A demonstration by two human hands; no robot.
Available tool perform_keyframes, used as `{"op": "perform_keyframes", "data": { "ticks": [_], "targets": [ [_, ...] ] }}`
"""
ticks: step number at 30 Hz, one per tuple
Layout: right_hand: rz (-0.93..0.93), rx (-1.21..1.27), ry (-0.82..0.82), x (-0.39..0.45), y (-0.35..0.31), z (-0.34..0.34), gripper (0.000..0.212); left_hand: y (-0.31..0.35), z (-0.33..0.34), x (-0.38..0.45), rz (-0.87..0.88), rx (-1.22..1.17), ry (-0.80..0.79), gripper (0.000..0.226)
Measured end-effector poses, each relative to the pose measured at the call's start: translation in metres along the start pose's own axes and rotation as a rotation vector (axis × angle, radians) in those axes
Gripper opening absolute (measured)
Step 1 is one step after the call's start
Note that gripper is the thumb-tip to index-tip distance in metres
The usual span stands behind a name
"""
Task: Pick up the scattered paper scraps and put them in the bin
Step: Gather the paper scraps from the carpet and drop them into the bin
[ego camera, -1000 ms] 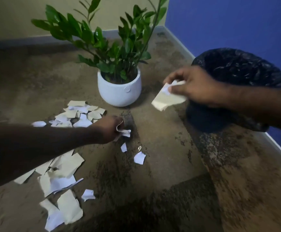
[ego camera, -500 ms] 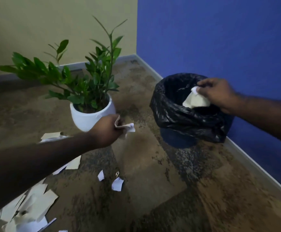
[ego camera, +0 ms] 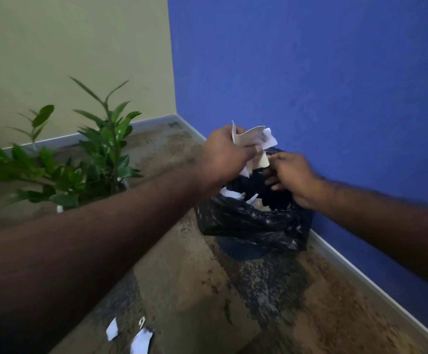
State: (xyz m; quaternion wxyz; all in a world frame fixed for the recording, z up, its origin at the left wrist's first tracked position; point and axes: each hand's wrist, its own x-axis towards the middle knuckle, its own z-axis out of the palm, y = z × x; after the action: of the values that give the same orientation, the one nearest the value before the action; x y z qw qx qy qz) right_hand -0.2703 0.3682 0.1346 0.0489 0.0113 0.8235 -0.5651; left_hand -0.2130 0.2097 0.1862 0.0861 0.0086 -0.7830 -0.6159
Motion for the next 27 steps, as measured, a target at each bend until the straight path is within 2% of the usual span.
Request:
{"op": "perform_keyframes", "data": {
  "ticks": [1,3,5,7,10,11,15,19,20,23,27],
  "targets": [
    [0.020,0.026,-0.008,-0.003,-0.001,0.006,0.018,-0.003,0.004,0.003,-0.049,-0.042,-0.014,0.022],
    [0.046,0.106,0.119,0.026,0.004,-0.041,0.018,0.005,0.067,0.046,-0.161,-0.123,-0.143,0.029],
    [0.089,0.130,0.120,0.030,0.001,-0.041,0.020,0.004,0.070,0.048,-0.283,-0.162,-0.213,0.045],
    [0.102,0.146,0.118,0.029,-0.001,-0.037,0.023,0.004,0.073,0.048,-0.377,-0.131,-0.222,0.072],
    [0.135,0.146,0.123,0.027,0.000,-0.031,0.024,-0.002,0.068,0.046,-0.391,-0.130,-0.179,0.097],
    [0.138,0.138,0.125,0.028,0.001,-0.032,0.024,-0.003,0.067,0.049,-0.388,-0.157,-0.189,0.097],
    [0.103,0.115,0.128,0.029,0.001,-0.026,0.024,-0.009,0.060,0.049,-0.331,-0.140,-0.234,0.064],
    [0.035,0.068,0.147,0.029,-0.005,-0.016,0.023,-0.013,0.053,0.045,-0.253,-0.178,-0.206,0.065],
    [0.011,0.052,0.150,0.028,-0.006,-0.013,0.022,-0.013,0.051,0.043,-0.223,-0.164,-0.199,0.061],
    [-0.058,0.000,0.156,0.024,-0.012,-0.006,0.022,-0.017,0.042,0.038,-0.123,-0.065,-0.166,0.028],
    [-0.172,-0.089,0.146,0.020,-0.021,0.005,0.023,-0.019,0.012,0.023,-0.017,0.080,-0.164,0.024]
  ]
}}
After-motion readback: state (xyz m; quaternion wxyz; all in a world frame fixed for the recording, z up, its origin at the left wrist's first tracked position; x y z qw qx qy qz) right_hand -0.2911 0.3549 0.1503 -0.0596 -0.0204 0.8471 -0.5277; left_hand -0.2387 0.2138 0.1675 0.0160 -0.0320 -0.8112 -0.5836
